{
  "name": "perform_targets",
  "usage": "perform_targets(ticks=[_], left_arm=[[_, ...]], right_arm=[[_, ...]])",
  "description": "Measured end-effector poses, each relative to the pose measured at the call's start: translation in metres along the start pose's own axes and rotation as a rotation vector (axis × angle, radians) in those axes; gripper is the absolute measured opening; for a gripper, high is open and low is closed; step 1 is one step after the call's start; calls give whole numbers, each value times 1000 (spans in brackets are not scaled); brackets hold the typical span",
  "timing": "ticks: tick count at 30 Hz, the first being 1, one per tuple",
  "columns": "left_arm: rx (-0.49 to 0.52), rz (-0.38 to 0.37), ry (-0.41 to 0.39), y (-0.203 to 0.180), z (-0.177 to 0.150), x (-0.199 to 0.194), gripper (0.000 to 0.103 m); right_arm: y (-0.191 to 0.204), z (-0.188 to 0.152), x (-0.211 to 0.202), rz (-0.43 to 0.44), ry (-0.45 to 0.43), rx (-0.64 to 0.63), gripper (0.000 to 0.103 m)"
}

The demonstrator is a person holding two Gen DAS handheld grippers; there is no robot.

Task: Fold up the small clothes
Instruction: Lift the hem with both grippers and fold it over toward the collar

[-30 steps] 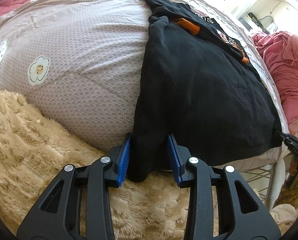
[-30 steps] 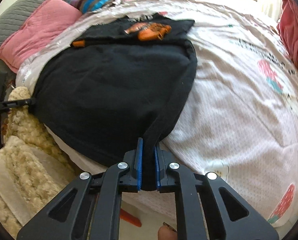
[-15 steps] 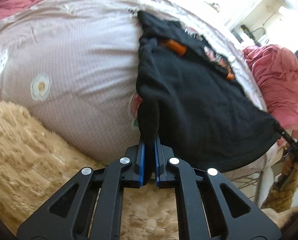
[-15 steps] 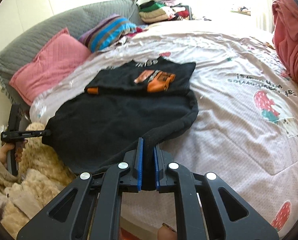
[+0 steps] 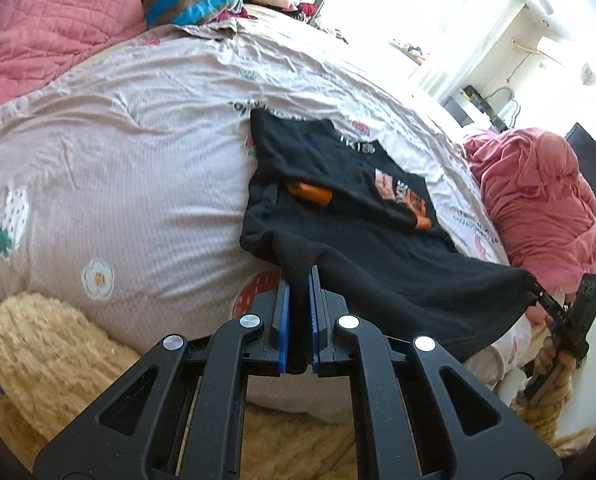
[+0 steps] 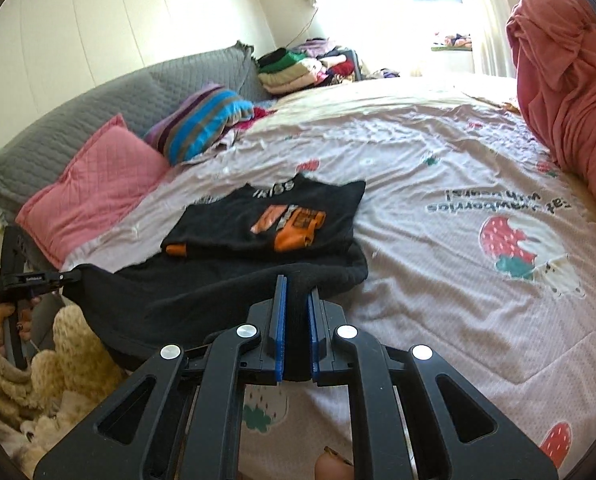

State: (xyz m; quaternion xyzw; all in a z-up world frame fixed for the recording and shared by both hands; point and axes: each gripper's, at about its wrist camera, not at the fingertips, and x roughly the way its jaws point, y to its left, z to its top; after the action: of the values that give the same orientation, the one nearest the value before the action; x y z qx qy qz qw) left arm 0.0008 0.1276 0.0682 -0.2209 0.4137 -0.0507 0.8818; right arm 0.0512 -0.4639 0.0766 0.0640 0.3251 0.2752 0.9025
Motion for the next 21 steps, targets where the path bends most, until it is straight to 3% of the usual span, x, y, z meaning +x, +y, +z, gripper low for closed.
perform_targets(ticks=[14, 21], left_arm=[[-44, -6, -77, -3, 37, -11, 2], [-33, 21, -107, -8, 55, -10, 2]], right_arm=[[-16, 38, 6, 34, -103, 106, 8], [-13, 55, 11, 6, -132, 73, 8]])
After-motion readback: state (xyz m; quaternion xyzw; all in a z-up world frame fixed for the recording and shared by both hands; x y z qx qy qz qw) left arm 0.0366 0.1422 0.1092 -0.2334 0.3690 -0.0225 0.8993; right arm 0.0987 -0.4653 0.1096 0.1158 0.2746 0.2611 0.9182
